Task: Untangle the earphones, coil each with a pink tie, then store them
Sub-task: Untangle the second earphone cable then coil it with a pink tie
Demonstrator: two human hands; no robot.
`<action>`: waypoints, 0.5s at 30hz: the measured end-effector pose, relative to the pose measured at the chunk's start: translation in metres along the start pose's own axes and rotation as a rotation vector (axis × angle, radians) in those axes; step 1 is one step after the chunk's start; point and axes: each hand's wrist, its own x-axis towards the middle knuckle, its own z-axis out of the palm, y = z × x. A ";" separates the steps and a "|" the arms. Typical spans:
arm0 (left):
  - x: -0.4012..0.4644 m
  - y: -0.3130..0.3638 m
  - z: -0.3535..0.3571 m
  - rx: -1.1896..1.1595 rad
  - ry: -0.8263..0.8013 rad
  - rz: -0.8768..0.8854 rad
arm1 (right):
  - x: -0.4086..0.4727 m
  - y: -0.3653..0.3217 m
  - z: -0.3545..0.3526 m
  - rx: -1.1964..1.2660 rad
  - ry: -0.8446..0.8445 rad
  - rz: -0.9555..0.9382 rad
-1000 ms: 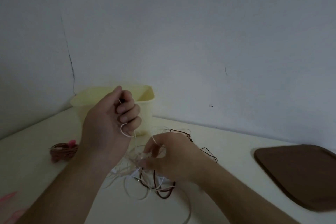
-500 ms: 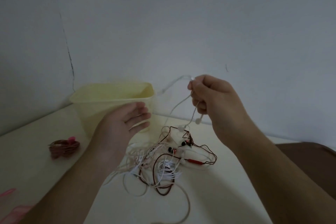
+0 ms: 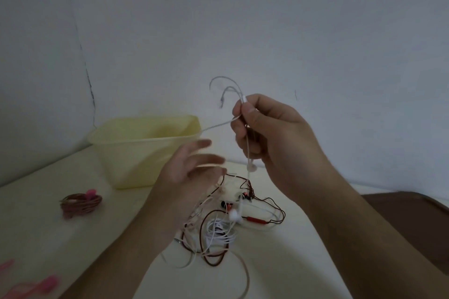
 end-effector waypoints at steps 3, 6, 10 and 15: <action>0.009 0.002 -0.018 -0.409 0.039 -0.044 | 0.002 0.001 -0.003 -0.013 -0.004 0.056; 0.019 0.010 -0.035 -0.782 0.174 -0.159 | 0.006 0.008 -0.012 -0.101 0.002 0.212; 0.025 0.008 -0.051 -0.806 0.319 -0.113 | 0.007 0.020 -0.032 -0.338 0.003 0.382; 0.024 0.016 -0.085 -0.726 0.300 -0.065 | 0.008 0.027 -0.059 -0.618 0.202 0.523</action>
